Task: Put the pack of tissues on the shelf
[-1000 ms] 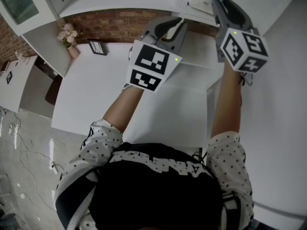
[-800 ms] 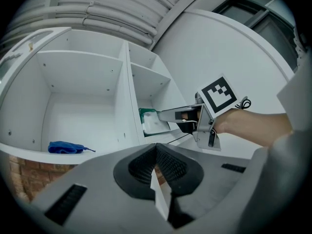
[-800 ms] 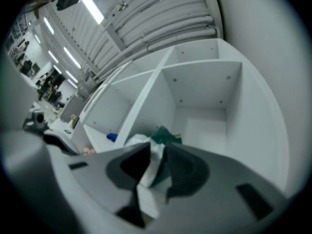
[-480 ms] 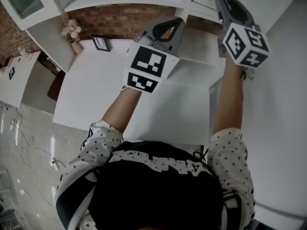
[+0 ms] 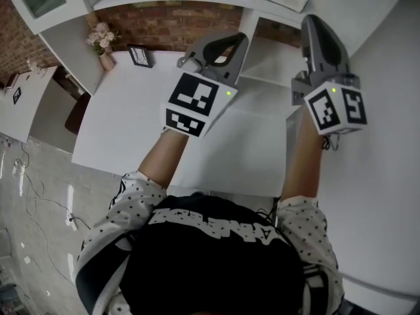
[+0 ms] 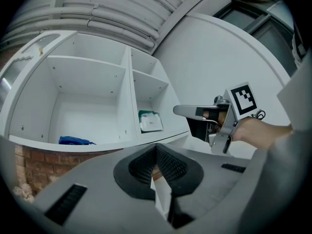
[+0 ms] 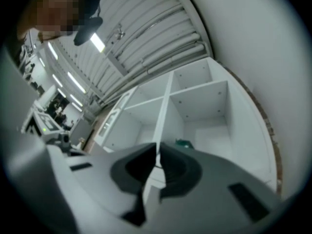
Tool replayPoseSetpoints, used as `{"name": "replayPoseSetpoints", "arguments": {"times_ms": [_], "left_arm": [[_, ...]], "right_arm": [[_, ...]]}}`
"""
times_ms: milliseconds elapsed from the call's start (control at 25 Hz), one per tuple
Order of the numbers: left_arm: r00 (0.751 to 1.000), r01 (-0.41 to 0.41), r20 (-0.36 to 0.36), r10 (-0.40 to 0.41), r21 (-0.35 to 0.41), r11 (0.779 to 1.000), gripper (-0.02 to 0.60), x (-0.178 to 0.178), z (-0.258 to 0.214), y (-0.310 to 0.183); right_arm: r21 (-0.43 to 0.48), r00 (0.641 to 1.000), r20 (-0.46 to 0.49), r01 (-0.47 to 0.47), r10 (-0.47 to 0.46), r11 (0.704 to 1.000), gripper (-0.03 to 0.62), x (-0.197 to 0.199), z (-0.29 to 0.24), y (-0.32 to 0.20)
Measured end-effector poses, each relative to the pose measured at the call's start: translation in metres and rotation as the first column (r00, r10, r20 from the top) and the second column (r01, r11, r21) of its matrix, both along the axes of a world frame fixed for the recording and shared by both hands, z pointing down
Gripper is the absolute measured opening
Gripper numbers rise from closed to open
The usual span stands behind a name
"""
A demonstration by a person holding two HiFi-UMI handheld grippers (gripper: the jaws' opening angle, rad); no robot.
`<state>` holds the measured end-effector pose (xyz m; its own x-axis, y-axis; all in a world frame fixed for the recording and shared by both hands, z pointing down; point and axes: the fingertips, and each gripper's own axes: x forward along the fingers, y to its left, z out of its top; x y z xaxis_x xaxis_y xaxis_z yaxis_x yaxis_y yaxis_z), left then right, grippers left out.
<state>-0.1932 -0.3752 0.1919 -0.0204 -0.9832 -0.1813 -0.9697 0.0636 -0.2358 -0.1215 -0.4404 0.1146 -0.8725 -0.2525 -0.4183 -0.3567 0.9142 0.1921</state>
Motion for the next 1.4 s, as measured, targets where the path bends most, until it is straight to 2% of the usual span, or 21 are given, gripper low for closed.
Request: {"name": "replayPoseSetpoints", "arguments": {"times_ms": [280, 640, 920, 1080, 1400], "left_arm": [[0.999, -0.045, -0.027, 0.044, -0.012, 0.999, 0.034, 0.017, 0.016, 0.022], [0.993, -0.092, -0.079, 0.086, -0.077, 0.993, 0.034, 0.035, 0.055, 0.041], [0.985, -0.084, -0.159, 0.062, -0.134, 0.987, 0.035, 0.030, 0.094, 0.058], [0.985, -0.066, -0.166, 0.037, -0.174, 0.983, 0.035, 0.027, 0.111, 0.069], [0.987, -0.024, -0.162, -0.006, -0.179, 0.984, 0.035, 0.020, 0.115, 0.081]], "right_arm": [[-0.008, 0.994, -0.066, 0.081, -0.082, 0.997, 0.034, 0.015, 0.042, 0.050], [-0.118, 0.979, -0.145, 0.128, -0.145, 0.985, 0.032, 0.030, 0.110, 0.083], [-0.227, 0.960, -0.183, 0.167, -0.210, 0.959, 0.032, 0.023, 0.163, 0.098], [-0.265, 0.952, -0.200, 0.177, -0.234, 0.948, 0.032, 0.021, 0.184, 0.106], [-0.288, 0.944, -0.199, 0.199, -0.262, 0.937, 0.031, 0.019, 0.195, 0.112]]}}
